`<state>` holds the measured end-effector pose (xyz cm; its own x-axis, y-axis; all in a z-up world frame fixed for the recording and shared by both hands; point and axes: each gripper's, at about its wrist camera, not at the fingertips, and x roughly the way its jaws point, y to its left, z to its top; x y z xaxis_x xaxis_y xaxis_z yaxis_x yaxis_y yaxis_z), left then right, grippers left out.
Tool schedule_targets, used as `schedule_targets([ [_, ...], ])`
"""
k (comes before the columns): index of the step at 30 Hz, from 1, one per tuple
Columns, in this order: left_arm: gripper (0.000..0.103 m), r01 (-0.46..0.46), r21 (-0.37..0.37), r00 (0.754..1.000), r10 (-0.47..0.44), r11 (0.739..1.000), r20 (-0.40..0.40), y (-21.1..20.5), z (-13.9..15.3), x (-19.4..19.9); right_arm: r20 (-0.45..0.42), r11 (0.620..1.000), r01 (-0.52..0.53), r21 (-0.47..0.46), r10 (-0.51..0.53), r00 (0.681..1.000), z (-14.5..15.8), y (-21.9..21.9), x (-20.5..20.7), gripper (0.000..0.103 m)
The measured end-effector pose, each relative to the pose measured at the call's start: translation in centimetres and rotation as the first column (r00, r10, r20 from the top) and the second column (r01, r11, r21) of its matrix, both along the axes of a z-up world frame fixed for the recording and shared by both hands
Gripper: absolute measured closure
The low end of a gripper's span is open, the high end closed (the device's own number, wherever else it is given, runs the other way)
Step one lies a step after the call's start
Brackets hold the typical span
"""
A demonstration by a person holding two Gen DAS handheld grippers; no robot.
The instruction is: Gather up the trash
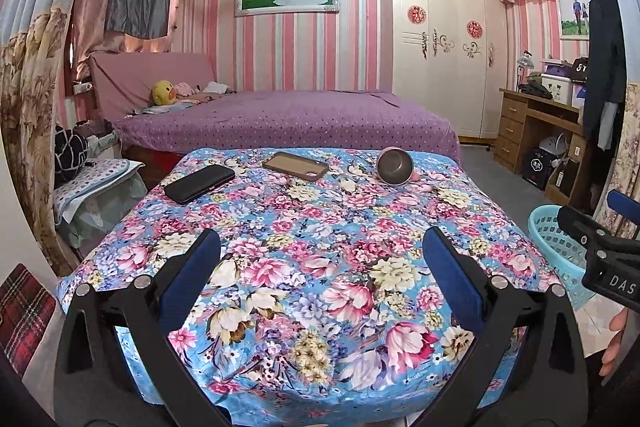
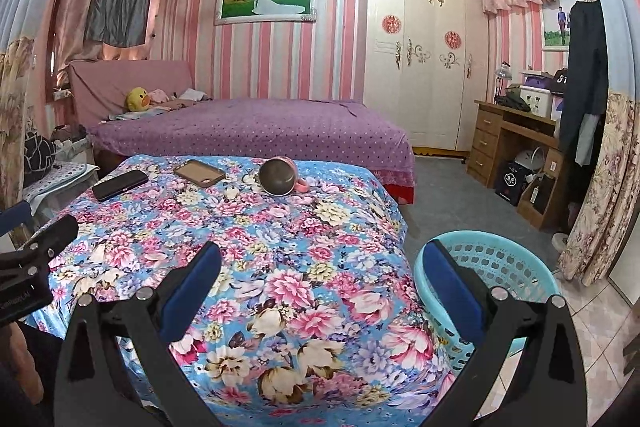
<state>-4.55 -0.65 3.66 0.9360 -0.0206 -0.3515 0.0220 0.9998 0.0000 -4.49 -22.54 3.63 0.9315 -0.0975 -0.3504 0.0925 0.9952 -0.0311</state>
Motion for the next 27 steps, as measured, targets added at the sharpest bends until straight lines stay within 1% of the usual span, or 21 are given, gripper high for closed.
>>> schedule_targets([
  [12, 0.005, 0.01, -0.011, 1.0, -0.009, 1.0, 0.027, 0.17, 0.22, -0.42, 0.009, 1.0, -0.003, -0.018, 0.003, 1.0, 0.24, 0.53, -0.24, 0.005],
  [18, 0.005, 0.015, -0.033, 1.0, -0.015, 0.999, 0.015, 0.65, 0.06, -0.05, 0.021, 1.0, -0.002, -0.021, 0.003, 1.0, 0.39, 0.57, -0.37, 0.005],
  [27, 0.005, 0.006, -0.025, 1.0, -0.006, 1.0, 0.019, 0.86, 0.01, 0.2, 0.026, 1.0, 0.0, -0.02, 0.0, 1.0, 0.48, 0.41, -0.35, 0.004],
])
